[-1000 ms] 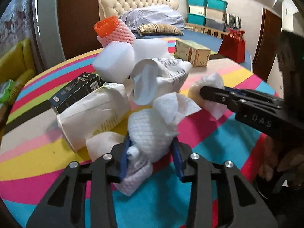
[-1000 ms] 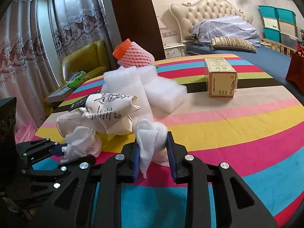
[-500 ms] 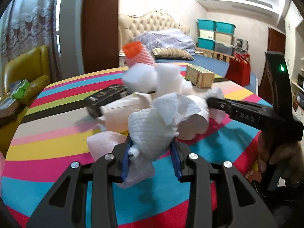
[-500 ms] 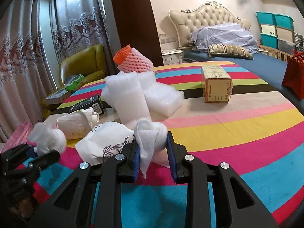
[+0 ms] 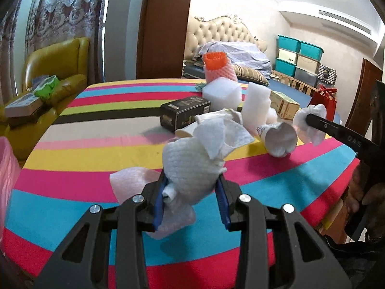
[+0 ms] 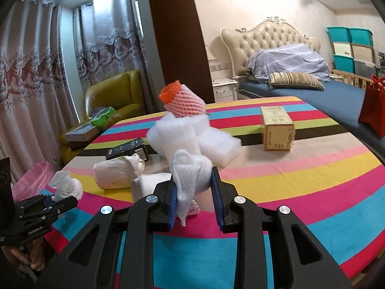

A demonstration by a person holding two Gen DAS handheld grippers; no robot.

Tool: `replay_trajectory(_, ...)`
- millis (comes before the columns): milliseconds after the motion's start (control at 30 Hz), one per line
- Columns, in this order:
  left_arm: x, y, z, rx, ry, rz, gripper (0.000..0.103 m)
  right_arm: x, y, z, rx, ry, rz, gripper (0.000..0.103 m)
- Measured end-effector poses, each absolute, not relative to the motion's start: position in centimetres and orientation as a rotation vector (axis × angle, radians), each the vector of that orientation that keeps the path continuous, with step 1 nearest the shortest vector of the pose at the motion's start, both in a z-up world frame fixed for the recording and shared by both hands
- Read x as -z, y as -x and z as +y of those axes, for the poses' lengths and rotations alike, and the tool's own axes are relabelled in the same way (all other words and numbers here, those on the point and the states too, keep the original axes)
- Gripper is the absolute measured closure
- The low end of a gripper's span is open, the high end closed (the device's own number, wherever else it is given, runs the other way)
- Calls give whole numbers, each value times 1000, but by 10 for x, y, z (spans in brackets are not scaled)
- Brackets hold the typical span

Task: Collect trash
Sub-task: 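Carry both held tissues over the pink wastebasket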

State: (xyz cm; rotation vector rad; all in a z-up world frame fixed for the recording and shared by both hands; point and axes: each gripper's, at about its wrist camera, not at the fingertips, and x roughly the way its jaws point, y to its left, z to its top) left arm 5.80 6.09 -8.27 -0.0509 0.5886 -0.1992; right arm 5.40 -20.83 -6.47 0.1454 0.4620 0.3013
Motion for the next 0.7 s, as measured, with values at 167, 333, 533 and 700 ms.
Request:
replay_trajectory(167,82,-56,61,187,48,582,67,62,-50,-204,-310,-129,452,76)
replay_trajectory(333,80,-52,60,170,34,567,67,62,-48,-202,-320,-141,460,76)
replay_trajectory(533,74,-43,72,115,28,538,67,54,-35,-173,-404,-84,446,76)
replay_trajectory(700,69,-26,90,56,13,509,67,50,-24,-142,-483,-27,450,76)
